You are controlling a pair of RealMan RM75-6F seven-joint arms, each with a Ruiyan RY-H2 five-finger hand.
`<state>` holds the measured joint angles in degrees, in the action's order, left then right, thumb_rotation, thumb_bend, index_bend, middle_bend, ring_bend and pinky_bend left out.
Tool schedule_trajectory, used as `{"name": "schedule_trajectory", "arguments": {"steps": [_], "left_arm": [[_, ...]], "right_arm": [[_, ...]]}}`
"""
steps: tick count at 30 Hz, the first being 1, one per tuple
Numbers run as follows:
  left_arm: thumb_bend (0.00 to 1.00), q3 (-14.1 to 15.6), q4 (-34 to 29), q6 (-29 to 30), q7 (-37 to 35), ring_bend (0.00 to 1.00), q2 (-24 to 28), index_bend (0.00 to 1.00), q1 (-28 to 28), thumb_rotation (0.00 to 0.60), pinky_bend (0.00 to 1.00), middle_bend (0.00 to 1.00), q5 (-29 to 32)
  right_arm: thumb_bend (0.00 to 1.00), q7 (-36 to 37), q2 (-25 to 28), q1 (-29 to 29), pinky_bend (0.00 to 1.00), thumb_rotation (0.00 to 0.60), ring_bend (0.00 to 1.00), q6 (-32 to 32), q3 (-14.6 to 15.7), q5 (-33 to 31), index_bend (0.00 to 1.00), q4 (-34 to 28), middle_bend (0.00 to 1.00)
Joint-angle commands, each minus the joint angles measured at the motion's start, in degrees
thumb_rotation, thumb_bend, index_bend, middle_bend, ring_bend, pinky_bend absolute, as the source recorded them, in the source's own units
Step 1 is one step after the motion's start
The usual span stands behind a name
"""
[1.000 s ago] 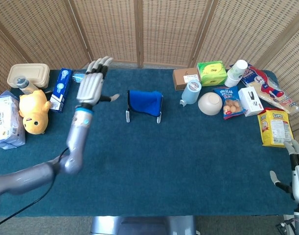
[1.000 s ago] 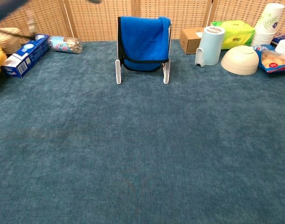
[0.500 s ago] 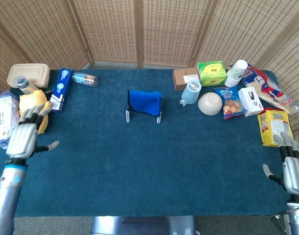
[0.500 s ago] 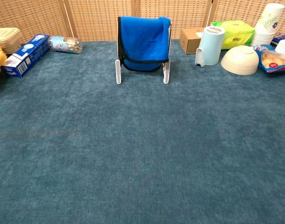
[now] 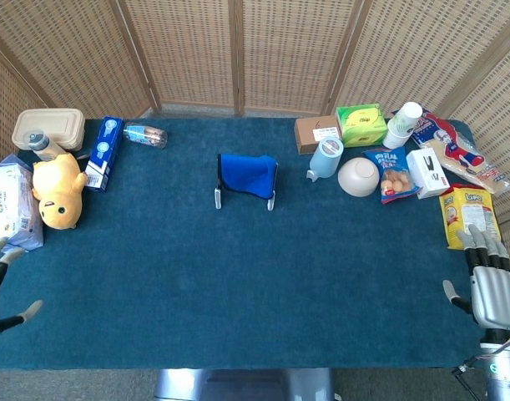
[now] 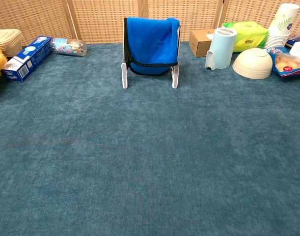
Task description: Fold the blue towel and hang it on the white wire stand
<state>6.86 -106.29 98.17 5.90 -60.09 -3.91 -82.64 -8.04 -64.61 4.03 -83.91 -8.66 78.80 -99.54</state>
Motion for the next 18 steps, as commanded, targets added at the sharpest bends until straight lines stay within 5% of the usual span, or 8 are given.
{"name": "schedule_trajectory", "arguments": {"steps": [1, 18], "left_arm": [[0.04, 1.68, 1.94, 2.61, 0.0, 0.0, -0.6, 0.19, 3.38, 0.6, 0.0, 0.03, -1.59], [0.04, 0.62, 6.06, 6.14, -0.05, 0.0, -3.43, 0.22, 10.87, 0.6, 0.0, 0.05, -2.99]], "right_arm": [[0.28, -0.83, -0.01, 0.46, 0.0, 0.6, 0.0, 0.35, 0.31, 0.61, 0.03, -0.2, 0.01], [0.28, -2.17, -1.24, 0.33, 0.0, 0.6, 0.0, -0.63, 1.69, 1.68, 0.03, -0.03, 0.01]]}}
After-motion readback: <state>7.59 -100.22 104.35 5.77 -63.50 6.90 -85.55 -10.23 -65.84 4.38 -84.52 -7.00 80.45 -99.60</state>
